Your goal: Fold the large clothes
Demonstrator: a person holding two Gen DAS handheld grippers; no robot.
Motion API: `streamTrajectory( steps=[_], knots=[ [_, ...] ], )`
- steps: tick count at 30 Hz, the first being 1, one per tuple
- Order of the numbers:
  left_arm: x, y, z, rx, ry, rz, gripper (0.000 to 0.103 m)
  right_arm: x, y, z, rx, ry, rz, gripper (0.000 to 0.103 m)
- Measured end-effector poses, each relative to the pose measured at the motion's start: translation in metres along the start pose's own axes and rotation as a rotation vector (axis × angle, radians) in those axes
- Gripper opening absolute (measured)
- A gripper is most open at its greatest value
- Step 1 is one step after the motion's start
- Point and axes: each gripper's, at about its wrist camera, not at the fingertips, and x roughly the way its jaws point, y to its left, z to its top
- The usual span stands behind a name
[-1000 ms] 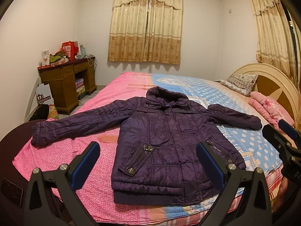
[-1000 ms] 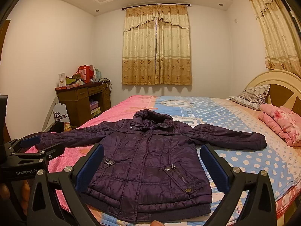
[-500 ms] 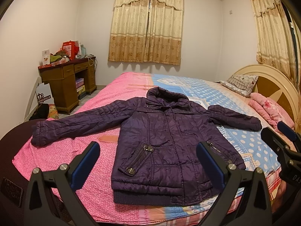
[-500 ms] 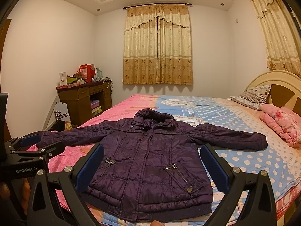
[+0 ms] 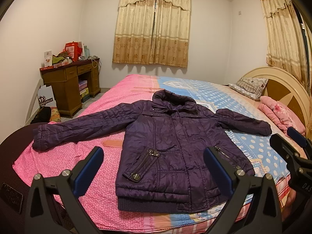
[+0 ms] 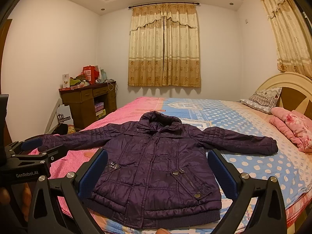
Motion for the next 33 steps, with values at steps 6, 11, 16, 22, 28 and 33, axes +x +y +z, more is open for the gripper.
streamTrajectory(
  steps=[6,11,16,22,28,33],
  knots=[
    [-0.0002,-0.0018,0.0004,0.002,0.001,0.001,0.103,0.0007,0.0005,-0.0001,-0.005,0.005,0.006,0.102],
    [-0.0002,0.0002,-0.0003,-0.001,0.001,0.0,0.103,0.0027,-0.0005,-0.0007,-0.001,0.009,0.008,0.102],
    [-0.0003,0.0012,-0.0012,-0.001,0.001,0.001,0.103,0.0026,-0.0014,-0.0012,0.004,0.005,0.013,0.102],
    [0.0003,0.0026,-0.0025,-0.001,0.003,0.003,0.103,0.0024,-0.0022,-0.0013,0.002,0.005,0.014,0.102],
    [0.0014,0.0041,-0.004,-0.001,0.003,0.003,0.103,0.0037,-0.0016,-0.0013,0.002,0.008,0.019,0.102],
    [0.0034,0.0053,-0.0066,-0.004,0.008,0.004,0.103,0.0047,-0.0025,-0.0022,0.005,0.005,0.023,0.102]
  ],
)
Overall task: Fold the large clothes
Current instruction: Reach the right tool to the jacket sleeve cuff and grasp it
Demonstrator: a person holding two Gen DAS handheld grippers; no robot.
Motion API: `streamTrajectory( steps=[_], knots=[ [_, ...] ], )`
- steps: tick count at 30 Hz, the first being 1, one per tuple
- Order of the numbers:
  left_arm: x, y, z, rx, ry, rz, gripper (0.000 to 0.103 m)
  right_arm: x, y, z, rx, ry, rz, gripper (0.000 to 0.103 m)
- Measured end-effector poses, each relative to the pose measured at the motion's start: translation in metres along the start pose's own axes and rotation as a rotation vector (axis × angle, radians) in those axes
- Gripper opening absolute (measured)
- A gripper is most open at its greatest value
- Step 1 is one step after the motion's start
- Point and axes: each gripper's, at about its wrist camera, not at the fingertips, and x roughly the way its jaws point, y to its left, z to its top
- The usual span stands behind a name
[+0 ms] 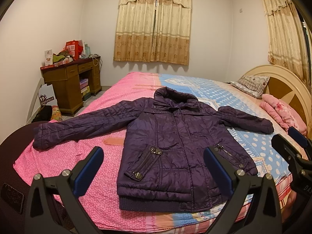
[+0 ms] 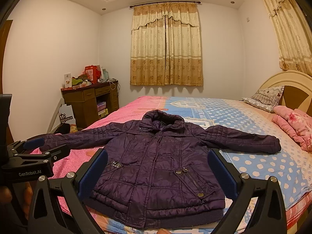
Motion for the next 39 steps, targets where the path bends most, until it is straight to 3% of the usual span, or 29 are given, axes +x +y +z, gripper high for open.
streamTrajectory(
  steps=[9,17,21,26,30,39],
  knots=[
    [0.01,0.003,-0.007,0.001,0.012,0.007,0.103,0.003,-0.017,-0.009,0.122,-0.097,0.037,0.102],
    [0.05,0.002,-0.002,0.012,0.065,-0.003,0.103,0.068,-0.037,-0.041,0.109,0.151,0.01,0.102],
    [0.075,-0.01,0.005,0.058,0.092,-0.009,0.103,0.094,-0.073,-0.053,0.155,0.214,-0.007,0.102],
    [0.111,-0.023,0.02,0.117,0.084,-0.001,0.103,0.12,-0.145,-0.058,0.263,0.252,-0.077,0.102],
    [0.139,-0.021,0.03,0.105,0.088,0.019,0.103,0.136,-0.22,-0.061,0.372,0.284,-0.169,0.102],
    [0.198,-0.033,0.038,0.106,0.167,0.047,0.103,0.158,-0.39,-0.07,0.653,0.278,-0.369,0.102]
  ],
)
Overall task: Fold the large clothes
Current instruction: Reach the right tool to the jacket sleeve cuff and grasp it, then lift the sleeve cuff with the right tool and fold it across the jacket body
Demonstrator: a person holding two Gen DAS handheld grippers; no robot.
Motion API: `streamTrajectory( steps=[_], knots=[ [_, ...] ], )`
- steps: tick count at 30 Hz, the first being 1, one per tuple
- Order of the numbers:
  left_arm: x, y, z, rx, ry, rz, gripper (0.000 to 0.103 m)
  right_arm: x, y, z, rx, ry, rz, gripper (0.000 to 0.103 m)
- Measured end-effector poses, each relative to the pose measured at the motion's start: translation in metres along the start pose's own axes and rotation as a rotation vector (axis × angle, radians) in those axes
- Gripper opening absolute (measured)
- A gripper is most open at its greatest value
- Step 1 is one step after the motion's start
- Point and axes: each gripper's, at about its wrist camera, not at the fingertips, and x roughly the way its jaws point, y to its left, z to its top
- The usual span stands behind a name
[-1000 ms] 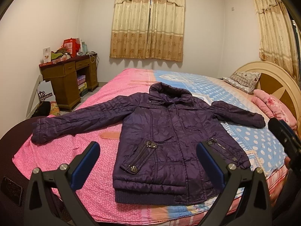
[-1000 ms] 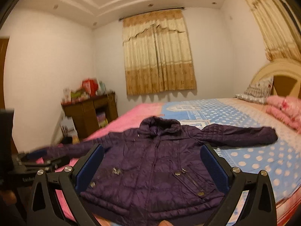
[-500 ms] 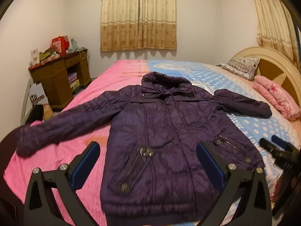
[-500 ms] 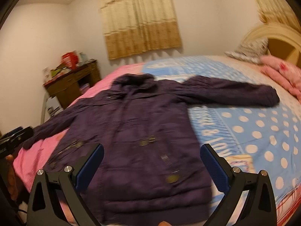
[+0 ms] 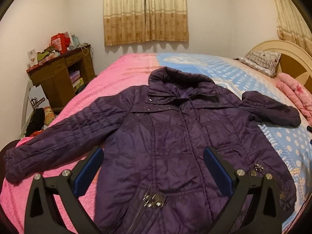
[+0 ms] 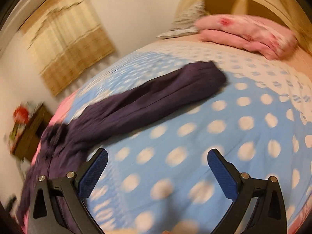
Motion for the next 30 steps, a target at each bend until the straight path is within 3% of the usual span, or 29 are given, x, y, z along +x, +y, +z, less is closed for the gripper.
streamTrajectory(
  steps=[9,18,19,20,23,29,30],
  knots=[
    [0.041,-0.007,0.008,-0.022,0.064,0.005,0.103,0.053,-0.092,0.078,0.257,-0.024,-0.035,0.1],
    [0.06,-0.009,0.012,-0.018,0.09,0.047,0.103,0.106,-0.11,0.122,0.313,-0.003,0.001,0.097],
    [0.061,-0.011,0.012,-0.013,0.092,0.049,0.103,0.112,-0.113,0.124,0.323,0.004,0.016,0.088],
    [0.062,-0.013,0.011,-0.006,0.094,0.055,0.103,0.119,-0.115,0.125,0.329,0.016,0.039,0.073],
    [0.065,-0.016,0.011,0.004,0.109,0.051,0.103,0.13,-0.112,0.124,0.317,0.054,0.075,0.052],
    [0.057,-0.014,0.009,-0.014,0.104,0.024,0.103,0.096,-0.101,0.114,0.204,-0.001,0.072,0.023],
    [0.055,-0.014,0.009,-0.015,0.1,0.019,0.103,0.083,-0.102,0.111,0.199,-0.021,0.077,0.022]
  ],
)
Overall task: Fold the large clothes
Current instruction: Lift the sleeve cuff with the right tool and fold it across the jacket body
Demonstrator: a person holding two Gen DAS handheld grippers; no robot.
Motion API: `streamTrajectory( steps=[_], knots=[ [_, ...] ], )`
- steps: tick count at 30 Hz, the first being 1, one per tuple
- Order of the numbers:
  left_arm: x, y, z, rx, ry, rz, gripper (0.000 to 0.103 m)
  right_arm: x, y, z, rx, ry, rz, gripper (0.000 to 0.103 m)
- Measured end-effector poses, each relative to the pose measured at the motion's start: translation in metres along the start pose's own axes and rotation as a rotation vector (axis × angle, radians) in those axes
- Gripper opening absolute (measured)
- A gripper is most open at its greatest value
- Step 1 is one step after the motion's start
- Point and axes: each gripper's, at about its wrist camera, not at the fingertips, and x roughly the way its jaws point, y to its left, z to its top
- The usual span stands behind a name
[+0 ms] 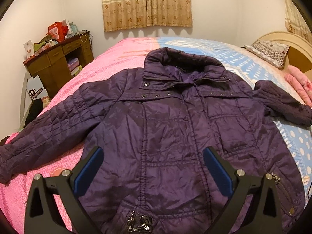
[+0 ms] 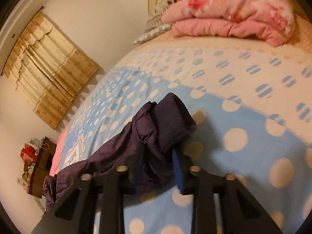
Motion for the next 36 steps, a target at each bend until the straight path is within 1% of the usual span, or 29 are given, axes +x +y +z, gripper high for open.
streamTrajectory(
  steps=[3,7,11,14,17,19,22,24,27,30,31,34,36],
  knots=[
    [-0.007,0.004,0.0,-0.012,-0.014,-0.021,0.103,-0.032,-0.005,-0.01,0.032,-0.042,0.022,0.022],
    [-0.017,0.012,-0.001,-0.031,-0.036,-0.042,0.103,-0.076,-0.011,-0.043,0.069,-0.078,0.039,0.022],
    [-0.019,0.021,-0.005,-0.035,-0.032,-0.049,0.103,-0.09,-0.027,-0.068,0.114,-0.077,0.011,0.022],
    [-0.026,0.034,-0.008,-0.063,-0.039,-0.063,0.103,-0.102,-0.04,-0.088,0.208,-0.088,0.041,0.021],
    [-0.034,0.045,-0.012,-0.087,-0.062,-0.079,0.103,-0.122,-0.031,-0.108,0.174,-0.105,0.043,0.021],
    [-0.035,0.049,-0.014,-0.087,-0.064,-0.085,0.103,-0.131,-0.025,-0.111,0.154,-0.115,0.039,0.021],
    [-0.033,0.052,-0.014,-0.088,-0.051,-0.093,0.103,-0.147,-0.011,-0.097,0.134,-0.151,0.041,0.02],
    [-0.037,0.054,-0.015,-0.094,-0.06,-0.105,0.103,-0.159,0.008,-0.083,0.106,-0.182,0.053,0.02],
    [-0.046,0.059,-0.016,-0.109,-0.083,-0.121,0.103,-0.177,0.046,-0.063,0.014,-0.228,0.066,0.02],
    [-0.049,0.065,-0.019,-0.133,-0.087,-0.14,0.103,-0.195,0.099,-0.044,-0.096,-0.274,0.091,0.019],
    [-0.048,0.066,-0.02,-0.14,-0.083,-0.147,0.103,-0.2,0.113,-0.041,-0.125,-0.286,0.097,0.019],
    [-0.049,0.07,-0.022,-0.147,-0.08,-0.154,0.103,-0.213,0.172,-0.036,-0.255,-0.322,0.117,0.018],
    [-0.051,0.073,-0.023,-0.154,-0.085,-0.161,0.103,-0.218,0.214,-0.04,-0.344,-0.333,0.138,0.017]
  ],
)
